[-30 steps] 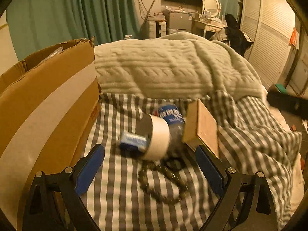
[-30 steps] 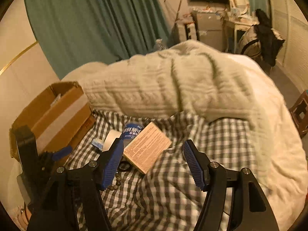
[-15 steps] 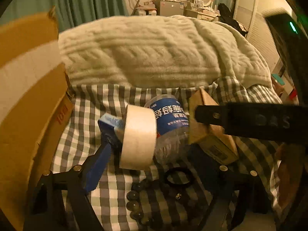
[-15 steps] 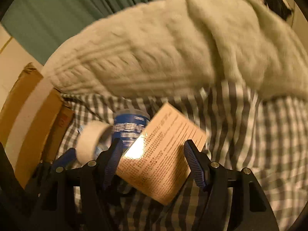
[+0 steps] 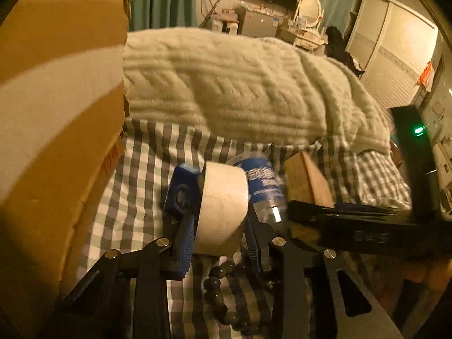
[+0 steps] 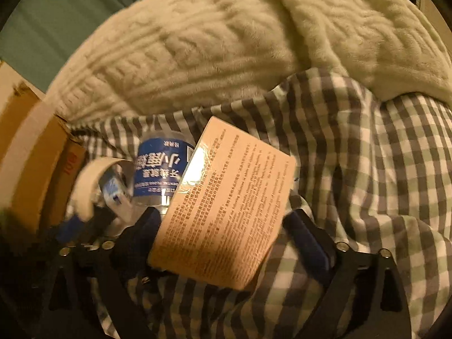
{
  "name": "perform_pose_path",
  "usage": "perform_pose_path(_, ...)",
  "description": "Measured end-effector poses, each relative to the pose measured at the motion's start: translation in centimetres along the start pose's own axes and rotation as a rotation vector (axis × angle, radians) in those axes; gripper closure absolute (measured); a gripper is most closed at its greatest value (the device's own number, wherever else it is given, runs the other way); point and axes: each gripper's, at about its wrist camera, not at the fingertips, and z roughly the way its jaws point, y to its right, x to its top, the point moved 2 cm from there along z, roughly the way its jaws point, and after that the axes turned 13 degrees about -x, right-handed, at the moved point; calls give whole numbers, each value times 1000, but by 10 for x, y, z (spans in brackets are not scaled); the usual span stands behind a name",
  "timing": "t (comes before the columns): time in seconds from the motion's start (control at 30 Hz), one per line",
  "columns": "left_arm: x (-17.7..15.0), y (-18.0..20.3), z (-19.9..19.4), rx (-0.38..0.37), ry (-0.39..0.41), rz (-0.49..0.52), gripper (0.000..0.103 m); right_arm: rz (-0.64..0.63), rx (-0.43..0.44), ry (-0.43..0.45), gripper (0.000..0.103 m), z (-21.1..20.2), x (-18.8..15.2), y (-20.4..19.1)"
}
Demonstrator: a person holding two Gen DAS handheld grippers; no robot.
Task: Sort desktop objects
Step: 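Grasp the printed medicine box with the right tool while the left tool grasps the tape roll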
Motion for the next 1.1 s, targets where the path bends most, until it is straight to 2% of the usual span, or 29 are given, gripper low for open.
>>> perform_pose_path(0.07, 1, 0, -4, -11, 13, -5, 71, 3, 23, 19, 8, 3, 0, 1)
perform_pose_path(0.1, 2, -1, -6, -17, 17, -12, 71, 8, 27, 29, 15, 2, -1, 3)
perform_pose_path(0.23, 7, 0, -9, -32, 33, -22, 72, -13, 32, 62, 18, -6, -6, 3)
perform_pose_path(0.33, 9, 4, -19, -47, 53, -22, 72, -21, 41, 95, 19, -17, -10, 4)
perform_pose_path(0.47, 15, 11, -36, -121, 87, -52, 72, -5, 87, 150, 19, -45, -15, 10)
perform_pose_path(0.6, 17, 23, -49, -102, 103, -11, 73, -12, 79, 210, 19, -73, -21, 11)
perform_pose_path(0.77, 22, 38, -75, -197, 152, -24, 73, 7, 100, 257, 19, -105, -31, 17)
perform_pose_path(1.1, 21, 66, -114, -183, 193, 13, 73, 64, 112, 318, 19, -156, -50, 34)
